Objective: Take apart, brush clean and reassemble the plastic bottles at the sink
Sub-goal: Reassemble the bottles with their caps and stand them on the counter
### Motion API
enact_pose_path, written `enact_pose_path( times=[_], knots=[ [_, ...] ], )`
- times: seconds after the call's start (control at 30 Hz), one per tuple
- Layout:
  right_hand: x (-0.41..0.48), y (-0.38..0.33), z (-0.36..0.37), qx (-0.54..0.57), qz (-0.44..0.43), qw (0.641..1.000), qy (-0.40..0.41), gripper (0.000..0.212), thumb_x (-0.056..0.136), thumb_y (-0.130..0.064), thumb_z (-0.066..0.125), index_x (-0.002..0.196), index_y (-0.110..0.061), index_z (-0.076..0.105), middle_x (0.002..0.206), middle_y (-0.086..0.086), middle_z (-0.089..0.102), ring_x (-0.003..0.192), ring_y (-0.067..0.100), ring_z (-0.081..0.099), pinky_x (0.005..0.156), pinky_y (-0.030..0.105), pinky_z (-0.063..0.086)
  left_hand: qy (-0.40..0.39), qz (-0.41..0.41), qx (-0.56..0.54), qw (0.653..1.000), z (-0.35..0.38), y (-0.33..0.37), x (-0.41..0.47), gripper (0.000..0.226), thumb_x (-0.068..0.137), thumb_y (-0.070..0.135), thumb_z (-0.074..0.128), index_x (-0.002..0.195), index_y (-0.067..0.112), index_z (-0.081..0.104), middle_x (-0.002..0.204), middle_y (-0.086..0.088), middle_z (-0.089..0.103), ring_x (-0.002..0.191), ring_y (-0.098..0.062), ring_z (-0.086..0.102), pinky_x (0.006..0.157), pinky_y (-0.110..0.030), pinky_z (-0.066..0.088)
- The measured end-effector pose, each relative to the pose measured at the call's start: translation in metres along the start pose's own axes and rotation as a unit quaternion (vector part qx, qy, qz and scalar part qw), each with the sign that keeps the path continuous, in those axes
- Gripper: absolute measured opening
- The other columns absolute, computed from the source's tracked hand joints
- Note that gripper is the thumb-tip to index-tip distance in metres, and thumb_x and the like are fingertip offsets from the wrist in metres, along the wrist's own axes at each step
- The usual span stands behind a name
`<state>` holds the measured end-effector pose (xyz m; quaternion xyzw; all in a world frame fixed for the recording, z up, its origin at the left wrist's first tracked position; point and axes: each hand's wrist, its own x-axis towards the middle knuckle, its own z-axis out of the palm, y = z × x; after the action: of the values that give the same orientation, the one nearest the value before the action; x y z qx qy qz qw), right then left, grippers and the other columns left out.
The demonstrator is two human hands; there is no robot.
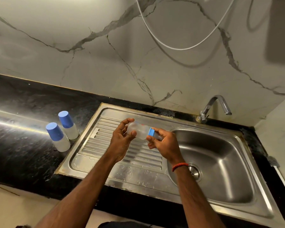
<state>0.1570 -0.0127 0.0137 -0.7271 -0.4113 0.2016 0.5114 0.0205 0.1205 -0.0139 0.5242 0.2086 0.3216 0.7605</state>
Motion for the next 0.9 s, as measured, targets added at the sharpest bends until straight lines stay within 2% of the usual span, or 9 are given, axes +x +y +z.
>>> enact_pose_path(
  times=[0.13, 0.23, 0.33, 0.43, 0.5, 0.63, 0.77, 0.83, 0.9],
  knots=[
    [0.007, -0.001, -0.004, 0.06, 0.057, 0.996, -0.038, 0.041, 0.089, -0.017, 0.071, 0.124, 0.002, 0.062, 0.087, 0.013, 0.074, 0.068, 0.023, 0.074, 0.068, 0.034, 0.062, -0.008, -0.01, -0.007, 1.0, -0.005, -0.003, -0.002, 0.082, 0.062, 0.049, 0.093, 0.13, 0.024, 0.055, 0.139, -0.015, 0.053, 0.122, -0.037, 0.06, 0.097, -0.046, 0.057],
    [0.016, -0.001, -0.007, 0.077, 0.108, 0.989, -0.061, 0.047, 0.094, -0.023, 0.066, 0.137, -0.006, 0.056, 0.096, 0.007, 0.073, 0.073, 0.018, 0.072, 0.068, 0.028, 0.061, 0.029, 0.01, 0.024, 0.999, -0.002, -0.003, -0.003, 0.069, 0.071, 0.034, 0.086, 0.132, 0.02, 0.056, 0.136, -0.012, 0.058, 0.122, -0.035, 0.062, 0.094, -0.049, 0.058],
    [0.027, 0.003, -0.015, 0.014, 0.097, 0.993, -0.067, 0.061, 0.097, -0.041, 0.056, 0.151, -0.025, 0.036, 0.116, -0.003, 0.064, 0.096, 0.014, 0.069, 0.082, 0.028, 0.058, 0.09, 0.01, 0.02, 0.996, -0.004, -0.007, -0.002, 0.059, 0.077, 0.022, 0.078, 0.132, 0.016, 0.058, 0.131, -0.012, 0.062, 0.117, -0.032, 0.065, 0.091, -0.049, 0.059],
    [0.037, 0.02, -0.027, -0.068, 0.071, 0.995, 0.003, 0.05, 0.098, -0.039, 0.056, 0.143, -0.018, 0.048, 0.121, 0.0, 0.064, 0.112, 0.017, 0.063, 0.087, 0.019, 0.05, 0.141, -0.021, -0.012, 0.99, -0.014, -0.01, -0.003, 0.055, 0.078, 0.02, 0.076, 0.13, 0.019, 0.059, 0.128, -0.014, 0.063, 0.115, -0.033, 0.066, 0.089, -0.045, 0.06],
    [0.04, 0.036, -0.03, -0.137, 0.07, 0.988, 0.018, 0.042, 0.099, -0.032, 0.058, 0.138, -0.017, 0.053, 0.129, 0.006, 0.062, 0.12, 0.021, 0.059, 0.094, 0.022, 0.048, 0.156, -0.041, -0.024, 0.987, -0.024, -0.012, -0.004, 0.046, 0.085, 0.013, 0.072, 0.128, 0.021, 0.059, 0.125, -0.013, 0.064, 0.114, -0.032, 0.066, 0.087, -0.04, 0.06],
    [0.039, 0.063, -0.014, -0.287, 0.077, 0.952, -0.069, 0.053, 0.097, -0.025, 0.06, 0.148, -0.023, 0.043, 0.15, 0.007, 0.043, 0.137, 0.027, 0.036, 0.111, 0.037, 0.034, 0.185, -0.063, -0.038, 0.98, -0.036, -0.014, -0.004, 0.043, 0.089, 0.008, 0.07, 0.128, 0.02, 0.059, 0.125, -0.015, 0.064, 0.113, -0.033, 0.067, 0.087, -0.04, 0.06],
    [0.034, 0.083, 0.004, -0.365, 0.097, 0.913, -0.156, 0.063, 0.099, -0.027, 0.057, 0.155, -0.034, 0.027, 0.164, 0.006, 0.015, 0.148, 0.029, 0.014, 0.117, 0.047, 0.026, 0.202, -0.072, -0.036, 0.976, -0.043, -0.013, -0.006, 0.045, 0.089, 0.009, 0.07, 0.131, 0.02, 0.059, 0.123, -0.013, 0.065, 0.112, -0.033, 0.067, 0.086, -0.04, 0.059],
    [0.033, 0.095, 0.011, -0.386, 0.108, 0.899, -0.176, 0.064, 0.099, -0.027, 0.054, 0.155, -0.036, 0.024, 0.165, 0.004, 0.007, 0.148, 0.028, 0.012, 0.117, 0.047, 0.025, 0.204, -0.075, -0.03, 0.976, -0.047, -0.012, -0.008, 0.044, 0.09, 0.009, 0.07, 0.131, 0.02, 0.059, 0.123, -0.013, 0.065, 0.111, -0.033, 0.067, 0.085, -0.038, 0.06],
    [0.032, 0.104, 0.015, -0.388, 0.108, 0.9, -0.169, 0.062, 0.098, -0.026, 0.055, 0.154, -0.035, 0.029, 0.164, 0.0, 0.006, 0.147, 0.027, 0.017, 0.117, 0.045, 0.028, 0.21, -0.078, -0.026, 0.974, -0.051, -0.011, -0.009, 0.044, 0.089, 0.009, 0.071, 0.131, 0.02, 0.059, 0.124, -0.014, 0.064, 0.111, -0.033, 0.066, 0.083, -0.037, 0.06]
  ],
)
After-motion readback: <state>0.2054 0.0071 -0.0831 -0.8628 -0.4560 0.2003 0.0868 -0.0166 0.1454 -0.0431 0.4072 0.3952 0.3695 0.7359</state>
